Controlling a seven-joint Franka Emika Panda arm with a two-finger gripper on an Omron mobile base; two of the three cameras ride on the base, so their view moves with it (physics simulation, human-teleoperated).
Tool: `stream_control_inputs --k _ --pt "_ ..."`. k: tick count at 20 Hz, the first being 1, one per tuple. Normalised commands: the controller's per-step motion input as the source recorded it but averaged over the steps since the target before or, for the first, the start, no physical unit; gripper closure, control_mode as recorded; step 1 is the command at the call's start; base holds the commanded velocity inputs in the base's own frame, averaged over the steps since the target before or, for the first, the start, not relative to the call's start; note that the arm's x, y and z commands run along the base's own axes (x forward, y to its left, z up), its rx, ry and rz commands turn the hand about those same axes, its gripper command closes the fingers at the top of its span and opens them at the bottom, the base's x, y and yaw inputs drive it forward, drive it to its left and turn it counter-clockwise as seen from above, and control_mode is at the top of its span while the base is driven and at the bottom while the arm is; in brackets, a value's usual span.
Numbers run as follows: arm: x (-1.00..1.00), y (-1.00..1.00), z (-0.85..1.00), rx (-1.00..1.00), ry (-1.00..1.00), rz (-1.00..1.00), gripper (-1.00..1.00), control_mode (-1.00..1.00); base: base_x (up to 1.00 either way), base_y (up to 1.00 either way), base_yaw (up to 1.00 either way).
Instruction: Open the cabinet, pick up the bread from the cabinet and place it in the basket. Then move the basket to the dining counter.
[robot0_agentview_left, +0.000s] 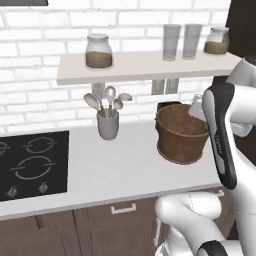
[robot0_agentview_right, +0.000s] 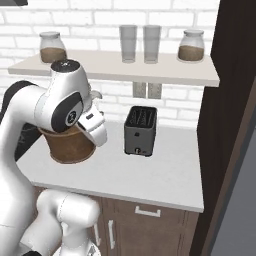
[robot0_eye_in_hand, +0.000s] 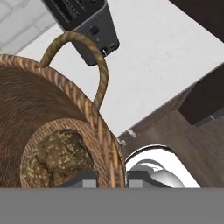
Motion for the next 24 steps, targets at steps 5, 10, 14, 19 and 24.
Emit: stream_control_inputs --k 5,10,14,19,24 --pt "0.0 0.0 0.0 0.0 0.0 0.0 1.0 1.0 -0.98 0.92 0.3" --pt "0.0 0.0 0.0 0.0 0.0 0.0 1.0 1.0 -0.44 0.94 0.83" --pt "0.0 0.0 0.0 0.0 0.0 0.0 1.0 1.0 -0.34 0.69 0.94" --pt "0.0 0.0 0.0 0.0 0.0 0.0 1.0 1.0 -0.27 0.42 1.0" --pt "0.0 0.0 0.0 0.0 0.0 0.0 1.0 1.0 -0.19 0.17 1.0"
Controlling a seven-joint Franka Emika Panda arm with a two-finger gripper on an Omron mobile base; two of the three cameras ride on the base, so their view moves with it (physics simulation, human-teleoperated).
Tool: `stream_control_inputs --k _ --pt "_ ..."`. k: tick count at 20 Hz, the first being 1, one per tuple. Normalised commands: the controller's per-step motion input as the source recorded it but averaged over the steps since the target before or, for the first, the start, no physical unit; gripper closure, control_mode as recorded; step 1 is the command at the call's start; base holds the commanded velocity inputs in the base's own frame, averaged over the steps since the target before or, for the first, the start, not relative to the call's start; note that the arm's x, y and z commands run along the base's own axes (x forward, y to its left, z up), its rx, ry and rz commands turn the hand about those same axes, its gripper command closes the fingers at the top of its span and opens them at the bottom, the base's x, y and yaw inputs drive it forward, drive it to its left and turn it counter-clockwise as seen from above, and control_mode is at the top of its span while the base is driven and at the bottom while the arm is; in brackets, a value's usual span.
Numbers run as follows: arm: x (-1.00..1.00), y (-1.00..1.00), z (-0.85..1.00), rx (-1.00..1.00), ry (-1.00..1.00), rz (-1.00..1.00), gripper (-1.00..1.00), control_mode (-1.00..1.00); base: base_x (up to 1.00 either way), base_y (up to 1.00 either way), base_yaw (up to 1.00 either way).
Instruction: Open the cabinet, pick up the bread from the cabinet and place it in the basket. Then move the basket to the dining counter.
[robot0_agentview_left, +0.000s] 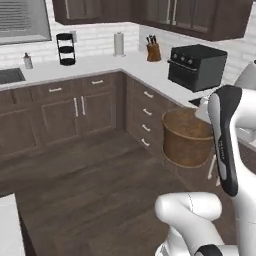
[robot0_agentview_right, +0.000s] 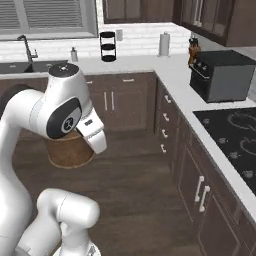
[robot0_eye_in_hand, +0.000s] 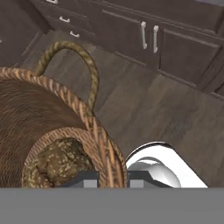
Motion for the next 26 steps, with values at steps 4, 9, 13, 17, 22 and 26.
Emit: stream_control_inputs --k 4,9,13,17,22,26 --pt "0.0 0.0 0.0 0.0 0.0 0.0 1.0 1.0 -0.14 0.0 1.0" --pt "0.0 0.0 0.0 0.0 0.0 0.0 1.0 1.0 0.06 -0.05 0.97" --pt "0.0 0.0 0.0 0.0 0.0 0.0 1.0 1.0 0.39 -0.16 0.89" --pt "0.0 0.0 0.0 0.0 0.0 0.0 1.0 1.0 0.45 -0.07 0.91" --pt "0.0 0.0 0.0 0.0 0.0 0.0 1.0 1.0 0.27 -0.28 0.86" --pt "0.0 0.0 0.0 0.0 0.0 0.0 1.0 1.0 0.04 -0.06 0.69"
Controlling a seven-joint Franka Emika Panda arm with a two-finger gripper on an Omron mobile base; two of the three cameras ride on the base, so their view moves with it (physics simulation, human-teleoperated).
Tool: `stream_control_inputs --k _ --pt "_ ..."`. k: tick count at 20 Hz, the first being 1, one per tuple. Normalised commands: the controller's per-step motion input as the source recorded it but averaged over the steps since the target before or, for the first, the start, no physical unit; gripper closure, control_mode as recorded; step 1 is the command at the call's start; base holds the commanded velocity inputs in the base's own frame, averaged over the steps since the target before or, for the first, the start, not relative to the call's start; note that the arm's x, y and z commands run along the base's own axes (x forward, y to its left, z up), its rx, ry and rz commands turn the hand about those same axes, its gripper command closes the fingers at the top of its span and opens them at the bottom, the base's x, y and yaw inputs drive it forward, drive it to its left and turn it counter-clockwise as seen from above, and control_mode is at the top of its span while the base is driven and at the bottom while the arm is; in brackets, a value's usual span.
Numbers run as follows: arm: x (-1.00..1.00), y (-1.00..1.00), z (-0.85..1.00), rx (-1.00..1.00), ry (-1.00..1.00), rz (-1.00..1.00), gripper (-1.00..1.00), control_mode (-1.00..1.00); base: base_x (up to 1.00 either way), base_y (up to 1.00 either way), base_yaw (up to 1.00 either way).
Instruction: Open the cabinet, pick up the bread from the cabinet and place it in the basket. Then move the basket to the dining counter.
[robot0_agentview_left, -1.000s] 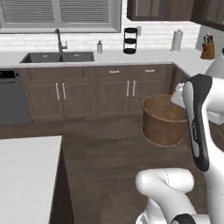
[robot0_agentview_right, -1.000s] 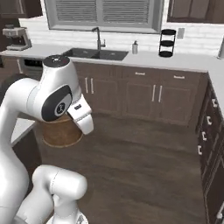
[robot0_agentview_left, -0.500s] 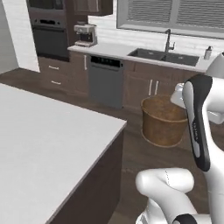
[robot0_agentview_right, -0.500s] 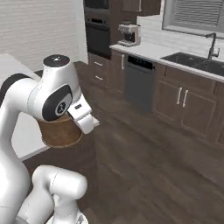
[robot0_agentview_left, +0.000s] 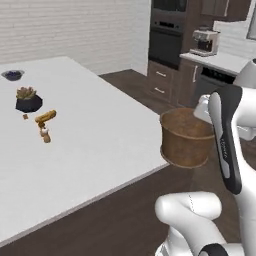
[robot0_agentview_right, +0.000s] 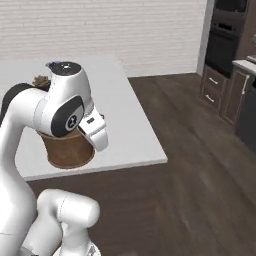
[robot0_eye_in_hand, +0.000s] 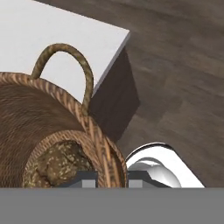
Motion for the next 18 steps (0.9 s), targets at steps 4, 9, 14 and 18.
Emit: stream_control_inputs --k 4,9,14,18 --pt "0.0 0.0 0.0 0.0 0.0 0.0 1.0 1.0 -0.18 0.97 0.6" --pt "0.0 0.0 0.0 0.0 0.0 0.0 1.0 1.0 -0.18 1.0 0.46" --pt "0.0 0.0 0.0 0.0 0.0 0.0 1.0 1.0 -0.04 1.0 0.3" --pt "0.0 0.0 0.0 0.0 0.0 0.0 1.0 1.0 0.16 1.0 -0.05"
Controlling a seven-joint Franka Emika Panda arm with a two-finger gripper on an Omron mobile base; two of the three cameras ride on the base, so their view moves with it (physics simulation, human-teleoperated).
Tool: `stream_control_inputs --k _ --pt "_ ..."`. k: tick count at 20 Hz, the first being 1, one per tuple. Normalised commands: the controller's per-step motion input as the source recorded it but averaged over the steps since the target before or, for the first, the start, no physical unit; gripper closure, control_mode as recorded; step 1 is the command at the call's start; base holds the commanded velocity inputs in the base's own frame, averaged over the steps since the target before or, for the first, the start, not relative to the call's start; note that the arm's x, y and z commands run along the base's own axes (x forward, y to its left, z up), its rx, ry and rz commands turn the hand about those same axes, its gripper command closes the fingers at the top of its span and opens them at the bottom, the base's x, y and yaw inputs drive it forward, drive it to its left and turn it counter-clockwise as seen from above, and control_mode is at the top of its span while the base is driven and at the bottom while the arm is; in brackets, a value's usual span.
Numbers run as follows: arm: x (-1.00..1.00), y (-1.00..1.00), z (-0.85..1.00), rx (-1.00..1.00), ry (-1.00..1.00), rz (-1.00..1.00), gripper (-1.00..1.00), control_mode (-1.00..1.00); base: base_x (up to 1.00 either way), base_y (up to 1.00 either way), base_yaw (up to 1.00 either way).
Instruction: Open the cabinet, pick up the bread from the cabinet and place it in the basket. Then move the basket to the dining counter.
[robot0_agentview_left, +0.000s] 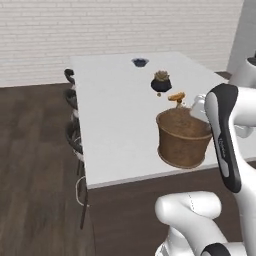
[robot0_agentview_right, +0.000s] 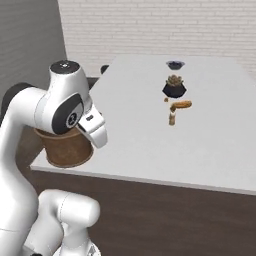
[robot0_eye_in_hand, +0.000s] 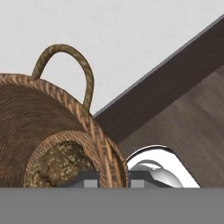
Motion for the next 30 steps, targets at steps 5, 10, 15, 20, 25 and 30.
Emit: stream_control_inputs --k 5,10,15,20,25,30 --pt "0.0 0.0 0.0 0.0 0.0 0.0 1.0 1.0 0.21 1.0 -0.24" --pt "0.0 0.0 0.0 0.0 0.0 0.0 1.0 1.0 0.01 1.0 -0.42" --pt "0.0 0.0 0.0 0.0 0.0 0.0 1.0 1.0 0.13 0.96 -0.66" --pt "0.0 0.0 0.0 0.0 0.0 0.0 1.0 1.0 0.5 0.83 -0.72" --pt "0.0 0.0 0.0 0.0 0.0 0.0 1.0 1.0 0.12 0.87 -0.69" --pt "0.0 0.0 0.0 0.0 0.0 0.0 1.0 1.0 0.2 0.64 -0.71"
